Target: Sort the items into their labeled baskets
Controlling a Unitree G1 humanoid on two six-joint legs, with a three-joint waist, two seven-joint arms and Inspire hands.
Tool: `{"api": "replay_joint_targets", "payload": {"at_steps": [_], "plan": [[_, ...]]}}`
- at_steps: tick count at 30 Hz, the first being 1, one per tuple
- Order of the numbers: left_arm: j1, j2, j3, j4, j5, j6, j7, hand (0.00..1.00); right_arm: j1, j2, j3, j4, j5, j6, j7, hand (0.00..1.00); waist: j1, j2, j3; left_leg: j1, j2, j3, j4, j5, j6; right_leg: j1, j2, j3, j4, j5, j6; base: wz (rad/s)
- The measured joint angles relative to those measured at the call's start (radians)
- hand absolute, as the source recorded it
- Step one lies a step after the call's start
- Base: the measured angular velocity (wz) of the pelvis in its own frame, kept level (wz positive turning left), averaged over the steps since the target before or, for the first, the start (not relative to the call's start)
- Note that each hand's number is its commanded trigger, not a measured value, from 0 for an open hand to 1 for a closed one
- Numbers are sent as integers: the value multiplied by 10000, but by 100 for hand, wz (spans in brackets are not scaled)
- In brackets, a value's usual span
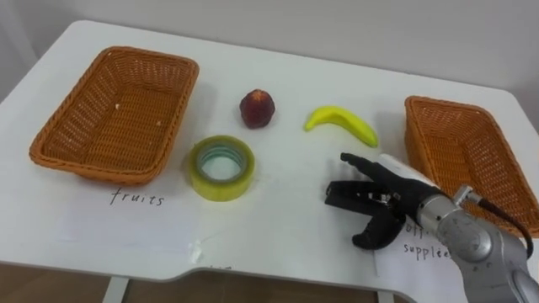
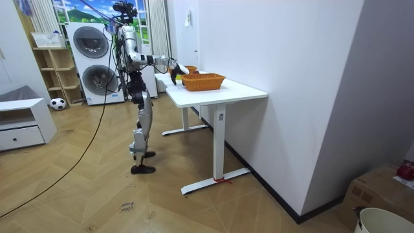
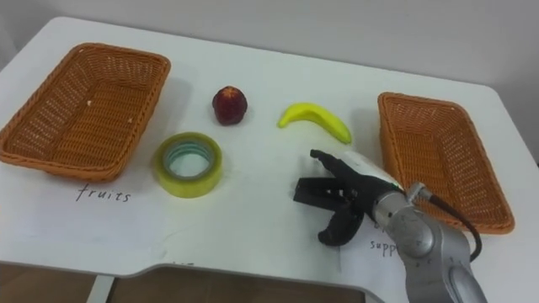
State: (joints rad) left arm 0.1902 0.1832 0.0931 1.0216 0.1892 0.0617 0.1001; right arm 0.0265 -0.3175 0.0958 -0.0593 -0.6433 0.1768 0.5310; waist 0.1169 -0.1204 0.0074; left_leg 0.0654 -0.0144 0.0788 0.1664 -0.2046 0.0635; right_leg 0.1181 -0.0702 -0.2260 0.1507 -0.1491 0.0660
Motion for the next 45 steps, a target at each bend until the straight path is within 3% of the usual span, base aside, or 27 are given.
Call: {"api": "replay_joint_targets", "payload": {"at_steps": [15,23,25,45], "plan": [[36,-13,55,-221,3,258,-26,0,-33,0,-107,176,-214,428,292,0,8,5,3,52,1,1,-7,0,0,36,7,34,-4,0,0,0],[24,-44,53,-566,-2,254,19,0,-31,2,-223,460,-329,434,367,0,14,-3,-2,92,3,21,-2,0,0,55,8,36,2,3,-4,0],[15,-55,53,-600,-3,253,42,0,-33,3,-222,469,-344,434,379,100,14,-6,-5,92,6,19,-1,0,0,55,9,31,2,3,-5,0],[-22,-86,29,-576,-19,239,50,0,-463,224,-82,906,-1814,436,-434,100,257,-61,-42,137,9,-22,-32,0,0,118,7,-122,-3,5,-6,0]]}}
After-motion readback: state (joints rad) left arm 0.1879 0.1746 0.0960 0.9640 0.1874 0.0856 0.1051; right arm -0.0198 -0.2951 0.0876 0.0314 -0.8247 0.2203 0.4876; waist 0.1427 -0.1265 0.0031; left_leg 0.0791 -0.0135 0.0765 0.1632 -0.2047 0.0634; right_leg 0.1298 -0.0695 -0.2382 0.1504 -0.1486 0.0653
